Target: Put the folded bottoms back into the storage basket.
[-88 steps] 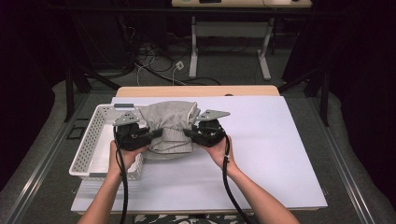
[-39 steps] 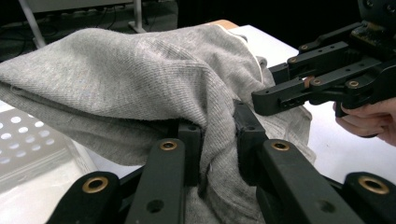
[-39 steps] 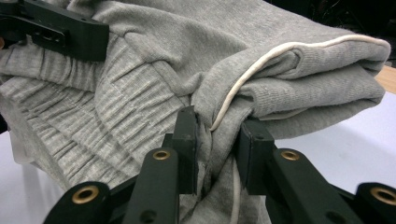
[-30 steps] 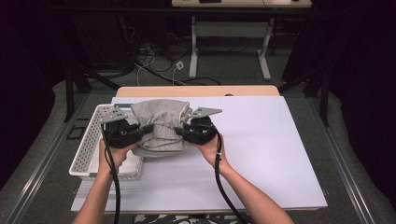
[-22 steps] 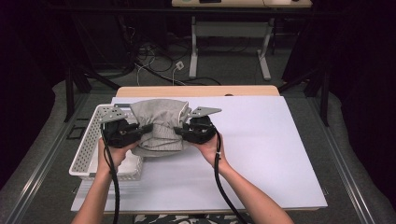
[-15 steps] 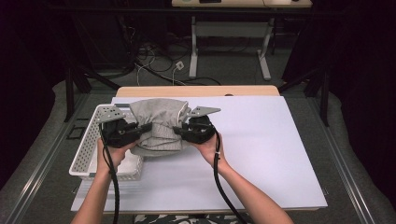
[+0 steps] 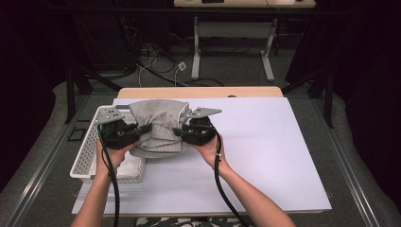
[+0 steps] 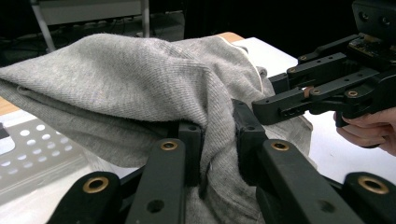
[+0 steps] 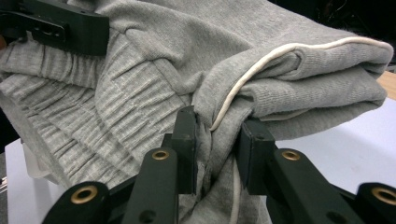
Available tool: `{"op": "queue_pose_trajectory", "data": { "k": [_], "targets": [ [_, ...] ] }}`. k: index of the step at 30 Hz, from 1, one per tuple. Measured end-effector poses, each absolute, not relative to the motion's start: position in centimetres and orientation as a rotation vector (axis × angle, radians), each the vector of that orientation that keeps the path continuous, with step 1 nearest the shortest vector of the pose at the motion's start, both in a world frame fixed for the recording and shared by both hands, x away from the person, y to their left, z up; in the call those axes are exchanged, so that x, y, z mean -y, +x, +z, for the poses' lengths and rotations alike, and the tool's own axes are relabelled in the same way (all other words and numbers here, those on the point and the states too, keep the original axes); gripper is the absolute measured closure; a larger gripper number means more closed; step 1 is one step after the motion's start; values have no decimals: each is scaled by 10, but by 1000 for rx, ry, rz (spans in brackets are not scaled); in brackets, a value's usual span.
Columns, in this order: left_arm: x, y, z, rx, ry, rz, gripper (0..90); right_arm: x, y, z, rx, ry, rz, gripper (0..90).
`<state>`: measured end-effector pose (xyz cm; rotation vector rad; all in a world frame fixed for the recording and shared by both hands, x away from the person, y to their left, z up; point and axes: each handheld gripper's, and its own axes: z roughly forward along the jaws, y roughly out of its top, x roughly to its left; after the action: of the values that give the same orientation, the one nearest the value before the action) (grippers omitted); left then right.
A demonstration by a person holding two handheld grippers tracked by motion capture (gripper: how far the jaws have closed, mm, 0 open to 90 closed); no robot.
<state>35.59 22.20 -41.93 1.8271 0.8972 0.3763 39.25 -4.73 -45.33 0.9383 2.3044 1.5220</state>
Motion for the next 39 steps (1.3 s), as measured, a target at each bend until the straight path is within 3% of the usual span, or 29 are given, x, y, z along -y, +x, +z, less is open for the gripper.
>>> {"op": "queue_pose_trajectory", "data": {
  "k": [24,31,39],
  "targets": [
    [-228,351,-407,-890,1842,432,797,39,394,-454,-2318,970,1606,684],
    [-231,349,-403,-885,1842,450,801,37,395,-457,-2334,988,1635,622],
    [-233,346,-398,-879,1837,459,803,39,394,-456,-2333,1010,1659,470]
  ]
}}
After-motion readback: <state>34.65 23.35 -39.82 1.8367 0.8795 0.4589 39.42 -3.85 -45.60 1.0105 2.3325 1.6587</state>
